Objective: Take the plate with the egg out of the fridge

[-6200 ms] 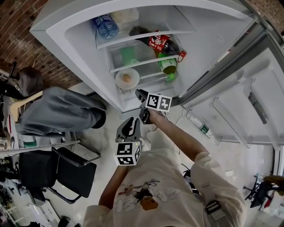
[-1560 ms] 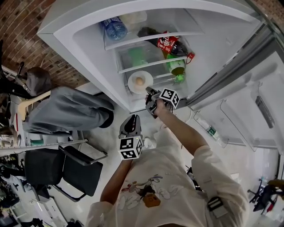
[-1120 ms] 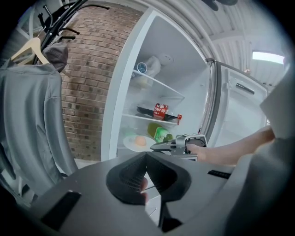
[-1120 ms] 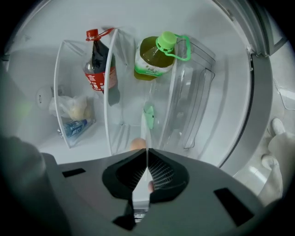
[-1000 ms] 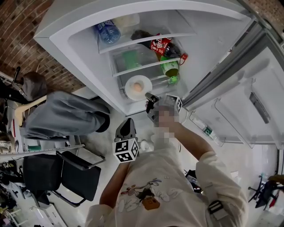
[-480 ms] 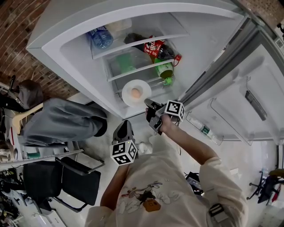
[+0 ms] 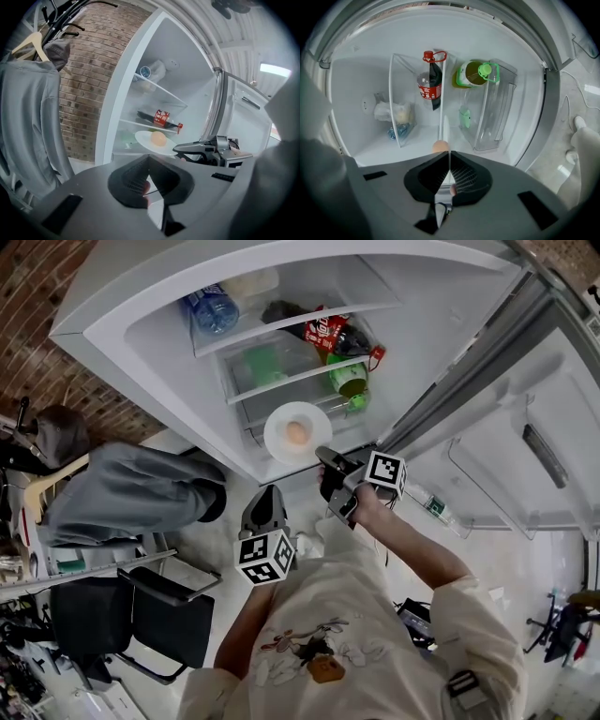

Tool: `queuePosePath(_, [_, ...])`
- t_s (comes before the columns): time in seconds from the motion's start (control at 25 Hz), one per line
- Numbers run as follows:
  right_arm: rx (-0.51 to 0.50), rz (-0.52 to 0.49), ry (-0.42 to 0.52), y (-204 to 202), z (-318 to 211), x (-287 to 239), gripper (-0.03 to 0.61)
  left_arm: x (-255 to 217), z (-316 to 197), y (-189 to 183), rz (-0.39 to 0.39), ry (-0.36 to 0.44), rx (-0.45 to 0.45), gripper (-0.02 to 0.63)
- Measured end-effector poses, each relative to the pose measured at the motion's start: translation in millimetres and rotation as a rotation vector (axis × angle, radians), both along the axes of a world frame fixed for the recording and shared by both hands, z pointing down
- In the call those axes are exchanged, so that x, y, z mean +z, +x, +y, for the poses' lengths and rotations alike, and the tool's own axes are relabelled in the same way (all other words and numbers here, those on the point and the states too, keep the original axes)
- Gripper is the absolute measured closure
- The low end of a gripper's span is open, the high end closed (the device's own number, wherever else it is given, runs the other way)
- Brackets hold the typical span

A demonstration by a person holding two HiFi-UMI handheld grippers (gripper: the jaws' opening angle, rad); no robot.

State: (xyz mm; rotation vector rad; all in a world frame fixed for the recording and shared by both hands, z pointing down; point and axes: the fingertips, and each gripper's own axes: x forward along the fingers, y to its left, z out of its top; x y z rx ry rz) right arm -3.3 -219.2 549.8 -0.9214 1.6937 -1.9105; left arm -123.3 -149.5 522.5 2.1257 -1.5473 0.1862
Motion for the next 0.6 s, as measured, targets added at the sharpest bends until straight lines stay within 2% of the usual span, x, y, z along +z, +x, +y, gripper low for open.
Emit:
queuePosePath(0.32, [0.001,0.003,0.001,13,23,-23,0.56,-29,13,7,-0.027,0.043,0.039,0.604])
queuePosePath(0.6, [0.02,-0.014,0.05,24,34,-49,0.558,-35,22,9,0.006,0.015,0.05,0.604])
